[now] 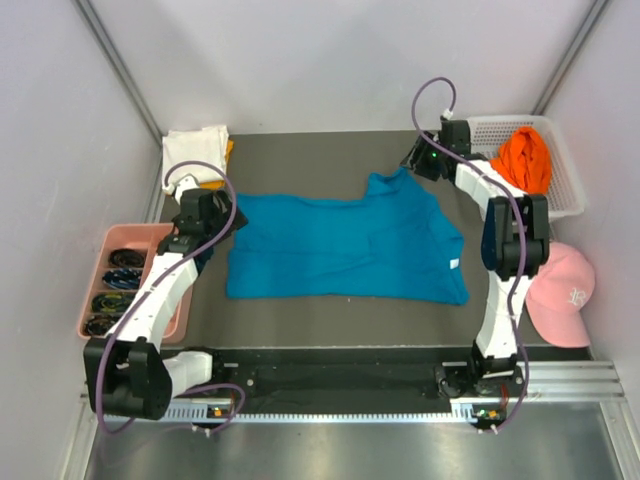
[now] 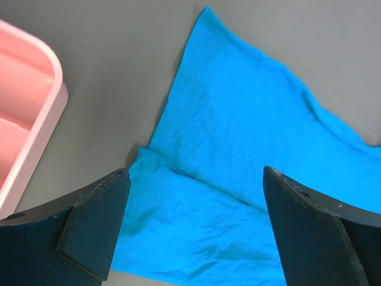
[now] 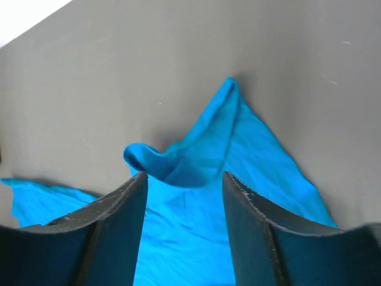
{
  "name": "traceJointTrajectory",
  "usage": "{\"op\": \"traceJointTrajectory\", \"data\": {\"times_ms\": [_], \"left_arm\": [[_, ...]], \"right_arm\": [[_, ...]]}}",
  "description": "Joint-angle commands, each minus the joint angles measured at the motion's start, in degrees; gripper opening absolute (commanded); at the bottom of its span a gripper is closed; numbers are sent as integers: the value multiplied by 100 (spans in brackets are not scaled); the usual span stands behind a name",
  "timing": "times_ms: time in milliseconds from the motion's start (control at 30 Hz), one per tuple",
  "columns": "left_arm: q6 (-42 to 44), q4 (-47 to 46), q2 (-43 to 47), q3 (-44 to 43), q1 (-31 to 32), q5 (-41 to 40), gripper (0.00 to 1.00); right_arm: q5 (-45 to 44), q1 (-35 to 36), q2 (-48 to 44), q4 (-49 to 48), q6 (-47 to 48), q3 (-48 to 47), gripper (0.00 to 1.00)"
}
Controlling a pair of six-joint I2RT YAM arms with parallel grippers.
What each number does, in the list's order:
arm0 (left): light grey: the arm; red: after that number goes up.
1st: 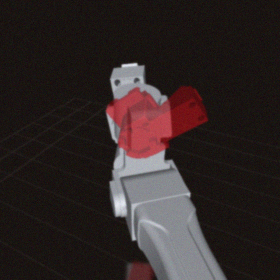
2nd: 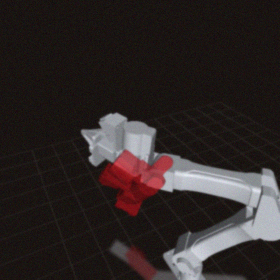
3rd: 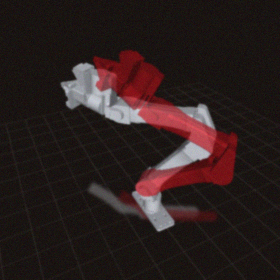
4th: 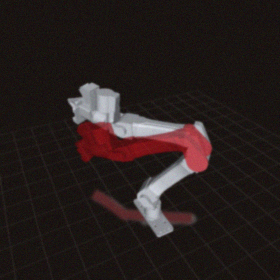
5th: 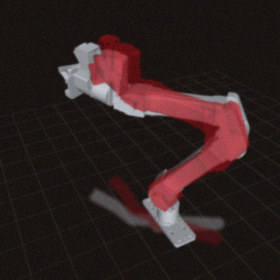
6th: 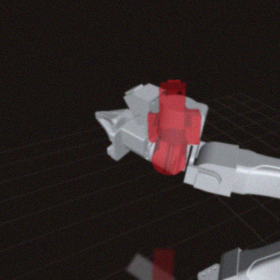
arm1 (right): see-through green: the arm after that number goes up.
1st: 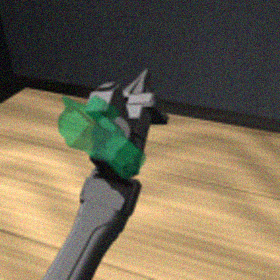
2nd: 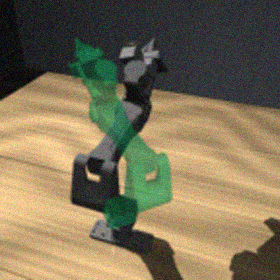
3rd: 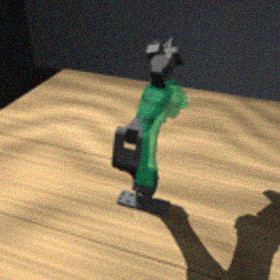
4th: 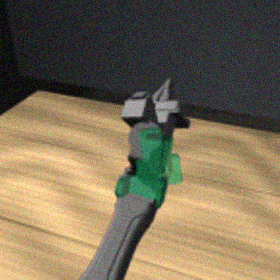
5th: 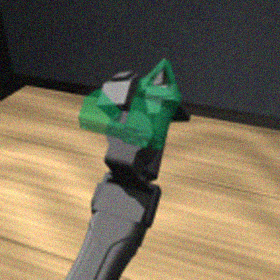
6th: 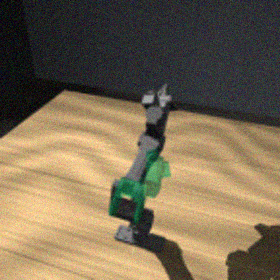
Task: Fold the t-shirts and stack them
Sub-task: Grap the side of the flattened tshirt furthest away from the robot with both arms
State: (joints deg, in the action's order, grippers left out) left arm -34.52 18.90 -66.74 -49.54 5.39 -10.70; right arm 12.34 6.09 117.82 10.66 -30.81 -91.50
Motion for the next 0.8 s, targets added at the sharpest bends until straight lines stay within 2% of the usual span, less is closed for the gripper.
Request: {"op": "traceJointTrajectory", "data": {"times_ms": [0,333,767], "left_arm": [[69,-263,30,129,-3,15,97],[130,-325,-146,120,-3,-64,97],[156,-360,-252,199,-3,-125,98]], "right_arm": [[568,-29,408,-108,145,-710,52],[525,-29,1445,173,207,-1773,49],[-100,-29,1920,385,128,-2161,49]]}}
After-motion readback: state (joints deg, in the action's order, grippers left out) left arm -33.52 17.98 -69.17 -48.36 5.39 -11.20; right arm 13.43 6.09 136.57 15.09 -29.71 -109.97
